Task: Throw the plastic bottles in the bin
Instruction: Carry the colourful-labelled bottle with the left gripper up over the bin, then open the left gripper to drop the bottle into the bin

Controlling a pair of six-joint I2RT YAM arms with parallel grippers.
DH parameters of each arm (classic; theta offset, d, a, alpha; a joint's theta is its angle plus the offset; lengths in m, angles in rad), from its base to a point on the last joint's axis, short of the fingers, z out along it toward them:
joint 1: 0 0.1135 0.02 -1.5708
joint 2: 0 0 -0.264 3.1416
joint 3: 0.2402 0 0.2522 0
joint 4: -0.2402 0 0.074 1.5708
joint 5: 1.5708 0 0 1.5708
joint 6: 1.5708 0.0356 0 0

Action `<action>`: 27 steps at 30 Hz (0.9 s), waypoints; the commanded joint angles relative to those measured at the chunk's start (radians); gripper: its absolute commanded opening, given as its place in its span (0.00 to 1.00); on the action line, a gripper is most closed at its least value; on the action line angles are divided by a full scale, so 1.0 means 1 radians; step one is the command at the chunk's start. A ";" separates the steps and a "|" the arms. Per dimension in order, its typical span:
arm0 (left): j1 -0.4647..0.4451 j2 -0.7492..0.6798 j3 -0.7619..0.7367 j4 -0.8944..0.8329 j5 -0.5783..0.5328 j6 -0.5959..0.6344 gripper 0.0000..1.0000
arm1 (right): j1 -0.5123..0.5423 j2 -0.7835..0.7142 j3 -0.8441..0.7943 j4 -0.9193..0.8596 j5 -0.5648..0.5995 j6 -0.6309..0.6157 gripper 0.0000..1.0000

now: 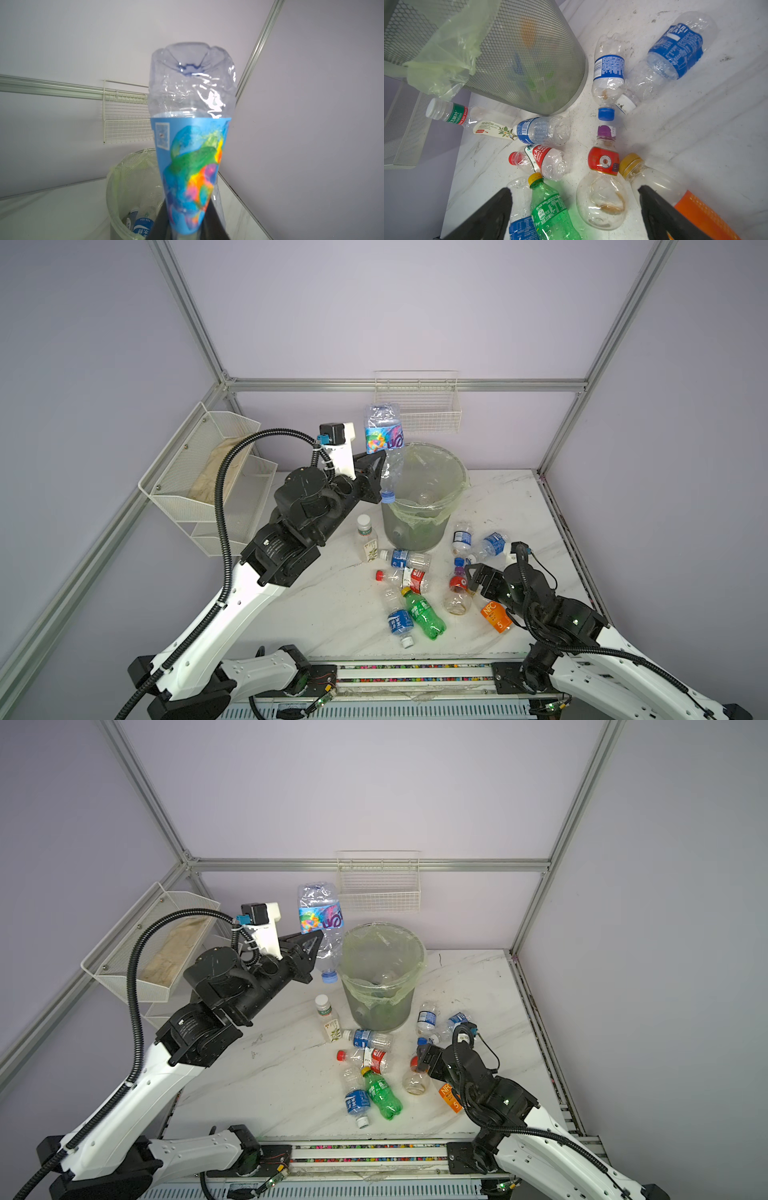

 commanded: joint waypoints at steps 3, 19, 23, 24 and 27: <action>0.003 0.079 0.146 0.102 0.040 0.067 0.17 | -0.001 -0.013 -0.005 -0.011 -0.001 0.022 0.97; 0.004 0.570 0.545 -0.092 -0.045 0.251 0.63 | -0.001 -0.050 0.037 -0.081 -0.004 0.021 0.97; 0.003 0.577 0.653 -0.199 -0.053 0.255 1.00 | 0.000 -0.098 0.044 -0.133 0.020 0.026 0.97; 0.003 0.538 0.624 -0.164 -0.036 0.245 1.00 | -0.001 -0.110 0.039 -0.138 0.020 0.032 0.97; -0.001 0.408 0.492 -0.017 0.028 0.217 1.00 | -0.001 -0.128 0.018 -0.125 0.005 0.043 0.97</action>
